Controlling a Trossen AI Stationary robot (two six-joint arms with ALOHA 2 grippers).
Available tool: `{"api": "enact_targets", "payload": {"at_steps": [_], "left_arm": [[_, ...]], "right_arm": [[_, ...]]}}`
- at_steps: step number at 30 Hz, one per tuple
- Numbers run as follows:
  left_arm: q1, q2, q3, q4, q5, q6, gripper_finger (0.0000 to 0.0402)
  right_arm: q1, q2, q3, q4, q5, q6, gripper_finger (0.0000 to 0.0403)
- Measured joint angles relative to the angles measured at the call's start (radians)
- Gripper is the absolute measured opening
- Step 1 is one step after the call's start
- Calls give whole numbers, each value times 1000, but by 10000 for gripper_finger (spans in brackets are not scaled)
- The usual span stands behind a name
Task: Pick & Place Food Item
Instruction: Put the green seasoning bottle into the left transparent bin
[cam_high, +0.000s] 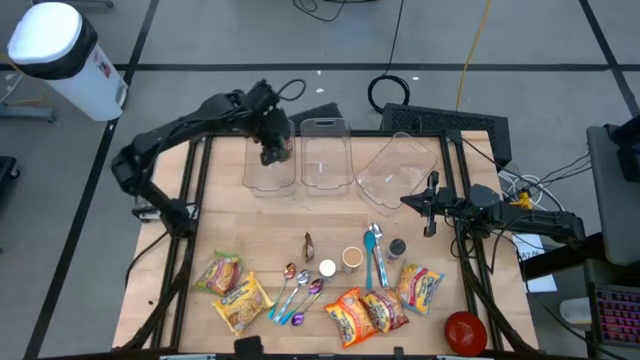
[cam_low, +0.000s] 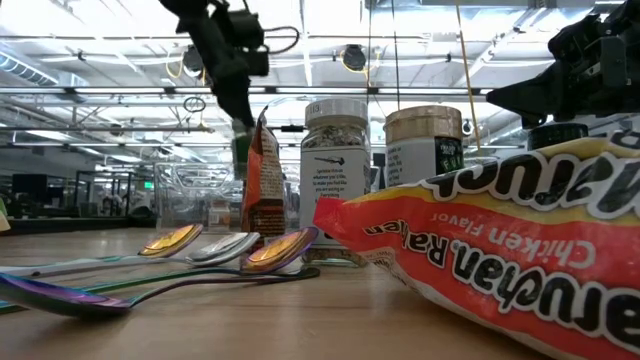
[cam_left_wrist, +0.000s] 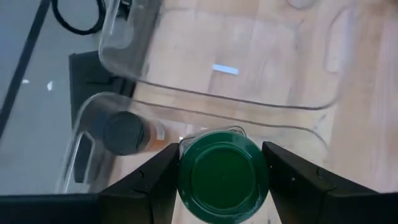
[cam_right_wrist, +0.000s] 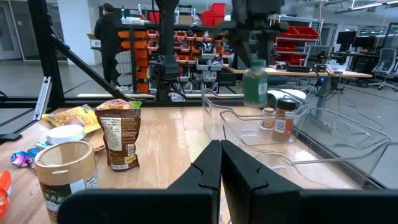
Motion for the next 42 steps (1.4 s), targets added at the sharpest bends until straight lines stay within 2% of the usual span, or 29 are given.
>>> {"api": "enact_targets", "payload": {"at_steps": [7, 16, 24, 33, 37, 42], "left_arm": [[64, 65, -49, 83, 1, -14, 210], [78, 79, -175, 242, 49, -30, 210], [78, 77, -250, 279, 52, -46, 218], [58, 77, -258, 312, 51, -44, 219], [39, 77, -259, 344, 40, -41, 236], [19, 77, -259, 355, -43, -43, 269]], "right_arm": [[0, 0, 0, 0, 0, 0, 0], [0, 0, 0, 0, 0, 0, 0], [0, 0, 0, 0, 0, 0, 0], [0, 0, 0, 0, 0, 0, 0], [0, 0, 0, 0, 0, 0, 0], [0, 0, 0, 0, 0, 0, 0]]}}
